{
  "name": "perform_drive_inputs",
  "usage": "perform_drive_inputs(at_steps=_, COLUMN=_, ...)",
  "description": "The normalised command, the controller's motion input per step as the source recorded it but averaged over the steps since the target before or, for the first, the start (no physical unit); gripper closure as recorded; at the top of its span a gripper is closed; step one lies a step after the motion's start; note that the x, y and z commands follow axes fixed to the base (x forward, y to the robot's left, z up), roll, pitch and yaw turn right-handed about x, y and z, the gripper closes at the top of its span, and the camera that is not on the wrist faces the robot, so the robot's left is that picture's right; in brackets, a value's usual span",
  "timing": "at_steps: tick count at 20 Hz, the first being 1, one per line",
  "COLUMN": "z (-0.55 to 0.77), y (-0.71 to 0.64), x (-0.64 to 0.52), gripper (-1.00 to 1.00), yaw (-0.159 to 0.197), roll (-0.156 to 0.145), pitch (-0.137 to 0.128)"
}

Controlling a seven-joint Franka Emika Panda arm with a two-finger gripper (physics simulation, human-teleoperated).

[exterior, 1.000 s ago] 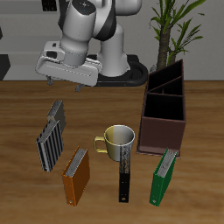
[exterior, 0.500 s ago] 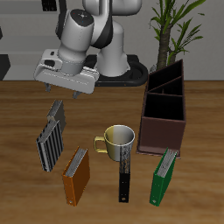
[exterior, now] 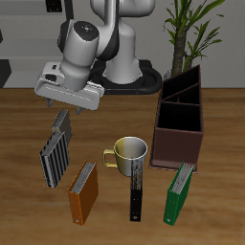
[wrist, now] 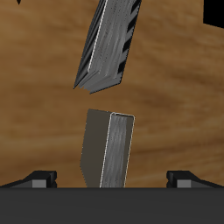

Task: Place the yellow book into the left desk caddy's back compartment

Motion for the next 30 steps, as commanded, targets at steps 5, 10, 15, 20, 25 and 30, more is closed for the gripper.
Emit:
perform_drive_inputs(at_steps=5, z=-0.18, y=-0.17, x=-0.08, gripper=-1.00, yaw=-0.005, roll=0.048, pitch=-0.009)
perform_drive_inputs(at_steps=10, z=-0.16, y=-0.08, x=-0.10, gripper=-1.00, yaw=0.026, roll=0.077, pitch=-0.033)
perform_drive_inputs(at_steps=15, z=-0.15, y=-0.07, x=-0.06, gripper=-1.00, yaw=0.001, roll=0.039, pitch=-0.022)
perform_drive_inputs(at_steps=20, z=-0.16, y=-0.04, x=0.01, gripper=-1.00, yaw=-0.026, roll=0.004, pitch=0.001)
perform_drive_inputs(at_steps=25, z=-0.27, y=0.05, x=0.07, gripper=1.00, yaw=-0.029, roll=0.010, pitch=0.009)
perform_drive_inputs(at_steps=30, z=-0.25, y=0.07, x=0.07, gripper=1.00, yaw=-0.046, roll=0.017, pitch=0.010)
